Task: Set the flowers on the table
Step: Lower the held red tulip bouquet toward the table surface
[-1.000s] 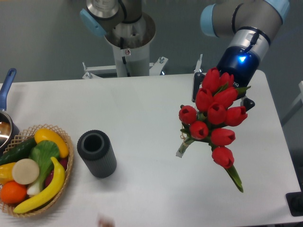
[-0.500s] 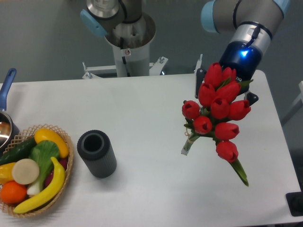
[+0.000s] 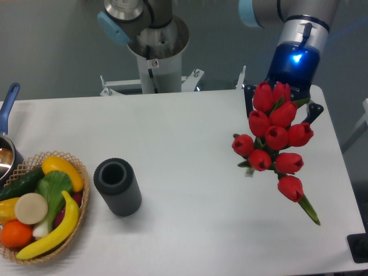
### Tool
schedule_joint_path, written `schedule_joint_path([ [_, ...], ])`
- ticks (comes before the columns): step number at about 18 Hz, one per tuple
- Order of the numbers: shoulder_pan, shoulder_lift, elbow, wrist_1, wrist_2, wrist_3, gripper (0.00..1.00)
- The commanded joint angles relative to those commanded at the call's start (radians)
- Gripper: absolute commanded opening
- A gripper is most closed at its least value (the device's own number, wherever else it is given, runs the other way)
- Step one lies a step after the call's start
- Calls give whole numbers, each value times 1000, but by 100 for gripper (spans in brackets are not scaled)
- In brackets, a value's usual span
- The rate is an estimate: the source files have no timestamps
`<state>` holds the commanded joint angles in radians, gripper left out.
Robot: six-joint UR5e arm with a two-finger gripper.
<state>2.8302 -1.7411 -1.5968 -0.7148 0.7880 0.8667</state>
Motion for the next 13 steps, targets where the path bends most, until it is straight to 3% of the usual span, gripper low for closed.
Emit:
schedule_joint_path([
  [6,-5,9,-28,-3,154,35,40],
  [13,-38,12,-141,-6,339,205,40],
])
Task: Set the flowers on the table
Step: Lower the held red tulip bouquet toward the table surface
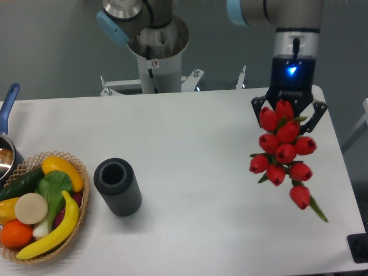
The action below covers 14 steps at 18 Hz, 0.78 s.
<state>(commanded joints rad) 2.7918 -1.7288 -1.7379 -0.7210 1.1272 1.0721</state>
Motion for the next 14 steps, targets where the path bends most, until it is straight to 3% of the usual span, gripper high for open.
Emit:
schedule_joint_path([
  [8,-32,3,-84,-6,252,186,41],
  [14,-92,-49,-106,-3,364,224,41],
])
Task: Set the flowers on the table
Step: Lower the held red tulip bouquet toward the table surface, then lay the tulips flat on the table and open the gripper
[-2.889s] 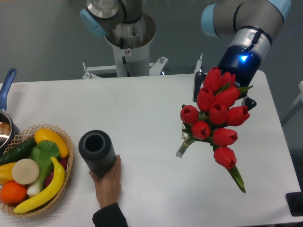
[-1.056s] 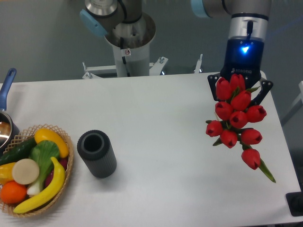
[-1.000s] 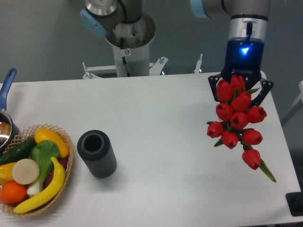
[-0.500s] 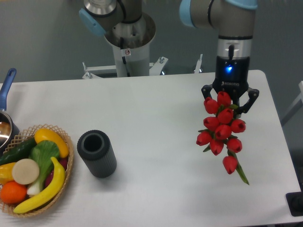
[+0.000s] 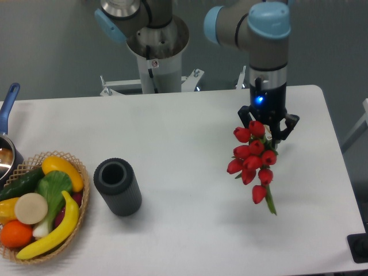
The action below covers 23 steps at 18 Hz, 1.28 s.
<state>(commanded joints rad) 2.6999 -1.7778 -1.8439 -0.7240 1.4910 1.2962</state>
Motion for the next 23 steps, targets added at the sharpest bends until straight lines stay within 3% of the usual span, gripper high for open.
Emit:
schedule_joint_path([
  [11,-60,-112,-11,0,31,-2,41],
  [20,-80,-138,-31,0,29,-5,42],
  [23,-80,-138,-43,2,28,0,46],
])
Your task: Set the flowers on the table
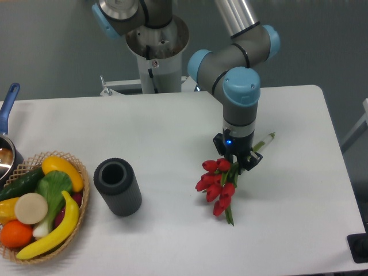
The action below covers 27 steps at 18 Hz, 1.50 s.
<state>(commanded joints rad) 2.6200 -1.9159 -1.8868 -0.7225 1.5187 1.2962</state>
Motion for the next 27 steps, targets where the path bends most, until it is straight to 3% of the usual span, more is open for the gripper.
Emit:
schedule_joint_path([
  [1,0,0,-3,0,0,5,50],
  [2,0,0,-5,0,0,6,67],
  [3,0,-2,-5,0,2,14,95],
  [4,0,0,-6,0,2,26,100],
  [11,11,21,-6,3,-15,38,100],
  [17,69,54,132,-47,-164,40,100],
  [21,124,81,208,-210,-227,61,100],
  [24,162,89,279,-354,-256,170,100],
  [27,192,95,317,-437,-261,273,100],
])
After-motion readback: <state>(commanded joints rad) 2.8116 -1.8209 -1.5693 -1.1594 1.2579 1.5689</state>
